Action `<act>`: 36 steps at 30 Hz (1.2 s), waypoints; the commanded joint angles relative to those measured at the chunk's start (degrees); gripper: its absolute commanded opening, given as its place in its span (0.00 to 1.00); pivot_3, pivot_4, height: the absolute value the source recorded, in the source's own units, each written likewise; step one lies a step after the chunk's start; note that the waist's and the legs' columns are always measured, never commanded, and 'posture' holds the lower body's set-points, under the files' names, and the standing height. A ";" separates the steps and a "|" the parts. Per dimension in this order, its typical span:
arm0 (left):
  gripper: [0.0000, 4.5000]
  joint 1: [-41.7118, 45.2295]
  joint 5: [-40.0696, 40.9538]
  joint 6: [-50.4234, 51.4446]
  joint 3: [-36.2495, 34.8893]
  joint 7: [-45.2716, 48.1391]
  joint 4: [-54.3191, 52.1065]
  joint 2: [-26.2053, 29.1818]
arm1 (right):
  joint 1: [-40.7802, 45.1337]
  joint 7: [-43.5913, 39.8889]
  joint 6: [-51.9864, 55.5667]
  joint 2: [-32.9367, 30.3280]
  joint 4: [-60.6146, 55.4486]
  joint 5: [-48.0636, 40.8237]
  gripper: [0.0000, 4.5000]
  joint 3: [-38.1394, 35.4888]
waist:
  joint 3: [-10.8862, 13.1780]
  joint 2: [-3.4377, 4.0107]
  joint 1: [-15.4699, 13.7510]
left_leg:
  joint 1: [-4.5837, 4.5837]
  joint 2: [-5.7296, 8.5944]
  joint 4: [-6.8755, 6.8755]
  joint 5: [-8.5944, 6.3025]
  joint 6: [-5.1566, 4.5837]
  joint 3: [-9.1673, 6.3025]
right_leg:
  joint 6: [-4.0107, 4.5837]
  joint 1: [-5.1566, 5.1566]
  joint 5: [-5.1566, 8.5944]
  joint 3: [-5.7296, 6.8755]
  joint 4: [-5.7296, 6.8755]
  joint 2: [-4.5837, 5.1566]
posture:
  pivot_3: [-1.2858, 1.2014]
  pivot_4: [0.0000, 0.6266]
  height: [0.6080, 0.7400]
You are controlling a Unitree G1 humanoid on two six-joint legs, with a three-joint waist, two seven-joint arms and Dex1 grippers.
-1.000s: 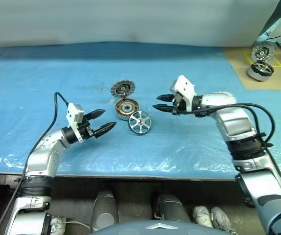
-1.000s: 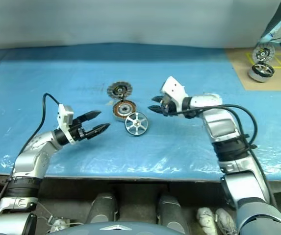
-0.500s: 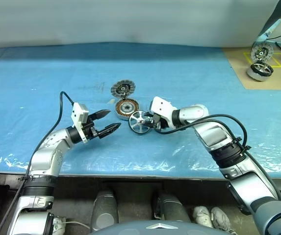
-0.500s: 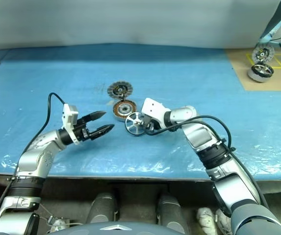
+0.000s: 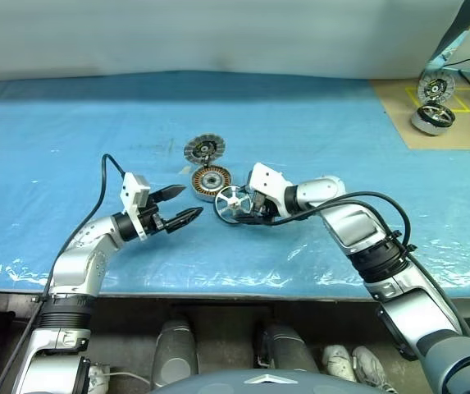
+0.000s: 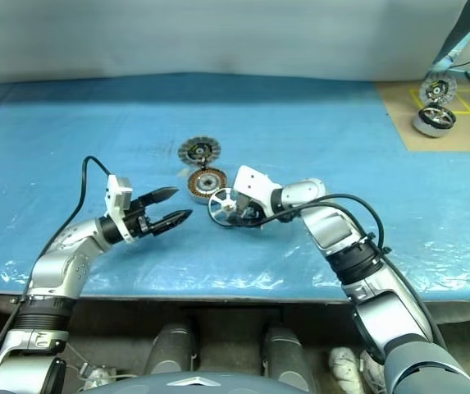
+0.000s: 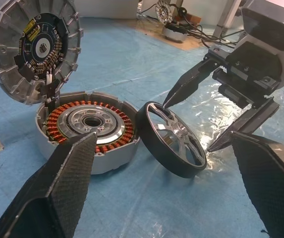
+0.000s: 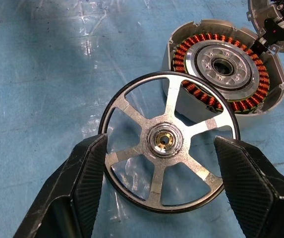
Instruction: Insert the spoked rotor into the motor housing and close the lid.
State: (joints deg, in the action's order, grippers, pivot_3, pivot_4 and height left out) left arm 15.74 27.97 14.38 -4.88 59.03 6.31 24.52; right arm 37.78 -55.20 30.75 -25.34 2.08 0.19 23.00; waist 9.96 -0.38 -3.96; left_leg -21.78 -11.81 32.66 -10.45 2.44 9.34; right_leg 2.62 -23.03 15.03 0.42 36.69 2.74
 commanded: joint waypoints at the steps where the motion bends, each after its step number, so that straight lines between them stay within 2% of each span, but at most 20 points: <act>1: 1.00 0.65 0.66 -0.27 -0.09 0.22 -0.96 -0.08 | 0.82 0.79 0.88 0.87 -1.53 -0.07 0.81 -0.14 | 0.00 0.00 0.00 | 0.00 0.00 0.00 0.00 0.00 0.00 | 0.00 0.00 0.00 0.00 0.00 0.00 | 0.52 0.24 1.00; 14: 1.00 1.01 0.33 -0.76 0.31 0.42 -0.31 -0.26 | 0.77 3.33 2.50 2.32 1.40 1.48 0.81 0.81 | 0.00 0.00 0.00 | 0.01 0.00 0.00 0.00 0.01 0.00 | 0.00 0.00 0.00 0.00 0.01 0.00 | 0.52 0.24 1.00; 17: 1.00 1.07 0.28 -0.89 0.36 0.49 -0.16 -0.28 | 0.61 3.46 2.32 2.29 1.62 1.92 0.69 0.96 | 0.00 0.00 0.00 | 0.01 0.00 0.01 0.00 0.01 0.00 | 0.00 0.00 0.00 0.00 0.01 0.00 | 0.52 0.24 1.00; 22: 1.00 1.11 0.14 -1.19 0.54 0.76 0.21 -0.35 | 0.04 3.27 1.84 1.93 1.46 2.05 0.32 0.87 | 0.00 0.00 0.01 | 0.10 0.00 0.01 0.00 0.01 0.00 | 0.00 0.10 0.00 0.00 0.01 0.00 | 0.52 0.24 1.00; 23: 1.00 1.13 0.14 -1.23 0.54 0.80 0.31 -0.36 | -0.03 3.30 1.77 1.89 1.49 2.11 0.28 0.85 | -0.01 -0.01 0.02 | 0.13 0.00 0.01 0.00 0.01 0.00 | 0.00 0.13 0.00 0.00 0.01 0.00 | 0.52 0.24 1.00; 31: 1.00 2.43 -0.13 -2.05 0.56 1.36 2.21 -0.48 | -0.12 3.75 1.77 1.39 2.08 2.81 0.28 0.62 | 0.00 0.00 -0.02 | 0.22 0.00 0.07 0.00 0.00 0.00 | 0.02 0.25 0.01 -0.03 0.01 0.01 | 0.52 0.24 1.00; 36: 1.00 2.55 0.01 -1.85 0.88 1.93 2.05 -0.74 | -2.00 2.93 1.20 -0.38 -0.16 0.61 0.28 -2.33 | 0.00 0.00 -0.15 | 0.22 0.00 0.07 0.00 0.00 0.00 | 0.02 0.26 0.01 -0.03 0.00 0.02 | 0.52 0.24 1.00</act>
State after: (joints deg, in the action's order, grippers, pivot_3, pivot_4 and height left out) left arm 17.87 27.77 13.49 -4.03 60.27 8.86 23.60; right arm 37.04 -52.13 32.11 -24.45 3.32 1.21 22.25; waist 9.95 -0.38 -4.11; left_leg -21.56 -11.81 32.72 -10.44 2.44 9.34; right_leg 2.64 -22.77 15.05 0.40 36.69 2.76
